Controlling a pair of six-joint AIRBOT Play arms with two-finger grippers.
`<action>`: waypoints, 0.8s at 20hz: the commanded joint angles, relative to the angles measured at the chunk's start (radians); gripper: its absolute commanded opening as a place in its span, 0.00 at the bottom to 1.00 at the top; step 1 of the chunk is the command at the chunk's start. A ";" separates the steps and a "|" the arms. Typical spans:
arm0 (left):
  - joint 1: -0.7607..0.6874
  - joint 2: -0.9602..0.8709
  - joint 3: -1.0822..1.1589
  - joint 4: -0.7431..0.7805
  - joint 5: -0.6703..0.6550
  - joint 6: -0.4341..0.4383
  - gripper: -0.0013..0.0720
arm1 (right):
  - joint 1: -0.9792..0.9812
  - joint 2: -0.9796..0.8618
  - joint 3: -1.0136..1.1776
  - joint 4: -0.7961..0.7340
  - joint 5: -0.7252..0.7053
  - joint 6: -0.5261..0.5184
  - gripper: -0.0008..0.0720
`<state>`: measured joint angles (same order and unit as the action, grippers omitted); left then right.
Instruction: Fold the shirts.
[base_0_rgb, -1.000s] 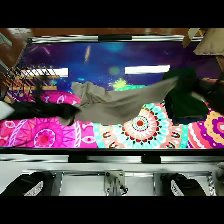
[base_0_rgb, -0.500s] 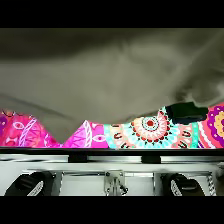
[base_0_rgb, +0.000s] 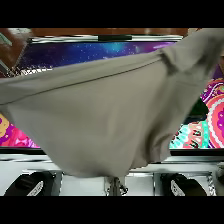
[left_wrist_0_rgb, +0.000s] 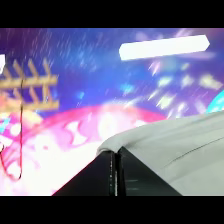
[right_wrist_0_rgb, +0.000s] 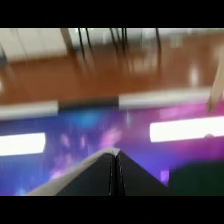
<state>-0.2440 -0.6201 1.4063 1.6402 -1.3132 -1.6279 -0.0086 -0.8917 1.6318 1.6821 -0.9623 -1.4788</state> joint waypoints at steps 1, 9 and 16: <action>0.008 -0.076 -0.257 0.099 0.194 -0.060 0.06 | 0.000 -0.220 -0.034 0.112 0.002 0.000 0.11; 0.130 -0.483 -0.303 0.031 0.371 -0.285 0.06 | 0.000 -0.570 -0.034 0.351 0.411 0.002 0.11; 0.137 -0.654 -0.301 -0.228 0.315 -0.232 0.52 | 0.000 -0.685 -0.034 0.352 0.110 0.001 0.78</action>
<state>-0.1158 -1.2221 1.1053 1.5280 -0.9588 -1.9003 -0.0090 -1.5425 1.5974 2.0228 -0.7437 -1.4780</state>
